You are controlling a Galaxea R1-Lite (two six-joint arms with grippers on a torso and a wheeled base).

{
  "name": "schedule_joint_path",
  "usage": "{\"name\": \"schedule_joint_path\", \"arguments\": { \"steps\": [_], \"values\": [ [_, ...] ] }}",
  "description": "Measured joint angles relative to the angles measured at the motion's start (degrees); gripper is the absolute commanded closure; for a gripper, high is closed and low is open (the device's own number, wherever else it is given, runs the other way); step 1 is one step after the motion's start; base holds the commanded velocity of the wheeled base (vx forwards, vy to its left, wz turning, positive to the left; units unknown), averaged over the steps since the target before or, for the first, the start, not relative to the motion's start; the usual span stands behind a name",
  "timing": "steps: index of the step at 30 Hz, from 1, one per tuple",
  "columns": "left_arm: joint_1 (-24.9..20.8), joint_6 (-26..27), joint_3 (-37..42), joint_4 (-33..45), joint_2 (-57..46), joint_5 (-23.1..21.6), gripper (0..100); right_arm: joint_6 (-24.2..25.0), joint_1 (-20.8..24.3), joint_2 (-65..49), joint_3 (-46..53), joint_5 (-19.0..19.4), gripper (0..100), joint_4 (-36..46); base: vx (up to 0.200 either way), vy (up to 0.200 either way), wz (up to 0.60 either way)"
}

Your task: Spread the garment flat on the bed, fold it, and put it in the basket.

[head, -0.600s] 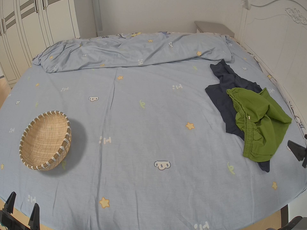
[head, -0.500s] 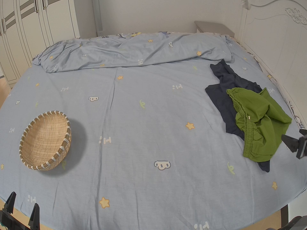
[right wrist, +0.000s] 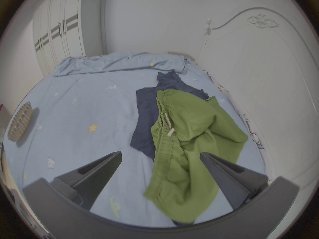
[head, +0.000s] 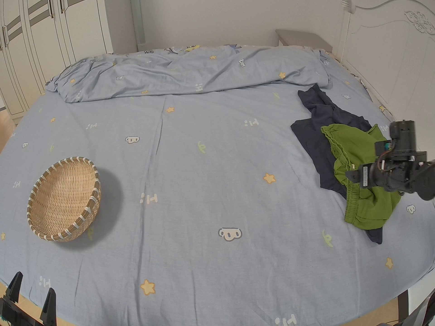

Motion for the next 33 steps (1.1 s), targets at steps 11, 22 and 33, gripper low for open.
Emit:
{"name": "schedule_joint_path", "arguments": {
  "steps": [11,22,33],
  "values": [
    [0.0,0.0,0.0,0.0,0.0,0.0,0,0.2,0.9,21.3,-17.3,-7.8,0,-4.7,0.0,0.0,0.0],
    [0.0,0.0,0.0,0.0,0.0,0.0,0,0.1,0.9,25.2,-19.9,-8.4,0,-8.0,0.0,0.0,0.0],
    [0.0,0.0,0.0,0.0,0.0,0.0,0,0.2,0.8,24.2,-20.1,-8.4,0,-7.8,0.0,0.0,0.0]
  ]
}}
